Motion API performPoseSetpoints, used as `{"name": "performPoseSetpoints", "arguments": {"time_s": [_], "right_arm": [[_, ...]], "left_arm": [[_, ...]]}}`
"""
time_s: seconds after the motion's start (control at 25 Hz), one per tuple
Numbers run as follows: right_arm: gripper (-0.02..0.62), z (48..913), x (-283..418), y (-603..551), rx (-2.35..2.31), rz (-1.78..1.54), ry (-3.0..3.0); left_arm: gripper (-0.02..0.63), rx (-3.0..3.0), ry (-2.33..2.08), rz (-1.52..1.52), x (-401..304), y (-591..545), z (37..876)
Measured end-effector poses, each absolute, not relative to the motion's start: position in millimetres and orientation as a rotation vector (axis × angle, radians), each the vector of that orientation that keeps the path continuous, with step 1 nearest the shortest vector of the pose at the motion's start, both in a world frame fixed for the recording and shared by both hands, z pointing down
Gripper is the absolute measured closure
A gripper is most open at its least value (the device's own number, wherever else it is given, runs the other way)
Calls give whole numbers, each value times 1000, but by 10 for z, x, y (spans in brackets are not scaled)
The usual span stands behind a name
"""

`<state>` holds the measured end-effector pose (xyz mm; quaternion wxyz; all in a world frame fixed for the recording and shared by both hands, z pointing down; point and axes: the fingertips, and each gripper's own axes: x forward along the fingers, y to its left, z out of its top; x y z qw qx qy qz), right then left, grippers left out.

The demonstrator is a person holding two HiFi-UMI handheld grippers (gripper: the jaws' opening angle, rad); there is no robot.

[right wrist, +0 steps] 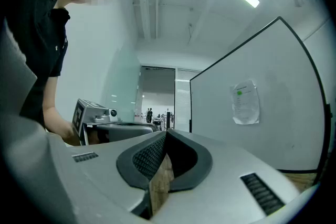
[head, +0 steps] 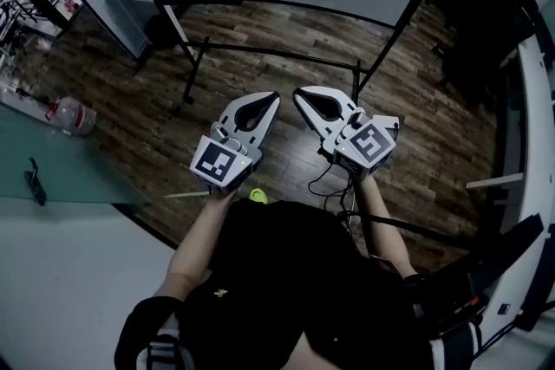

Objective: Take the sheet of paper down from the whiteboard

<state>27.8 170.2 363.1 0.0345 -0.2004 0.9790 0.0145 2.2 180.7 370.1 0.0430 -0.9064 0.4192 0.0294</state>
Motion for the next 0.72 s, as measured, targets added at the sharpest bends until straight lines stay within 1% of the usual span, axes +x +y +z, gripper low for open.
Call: {"name": "performPoseSetpoints", "arguments": {"time_s": [0.28,0.72], "right_arm": [[592,3615,365,1709,-611,-56,2961],[588,3617,487,1671,-602,1,2996]], "left_arm": [[592,-2773,1299,101,34,1834,3716],[592,-2755,1336,93,181,1796,3734]]}}
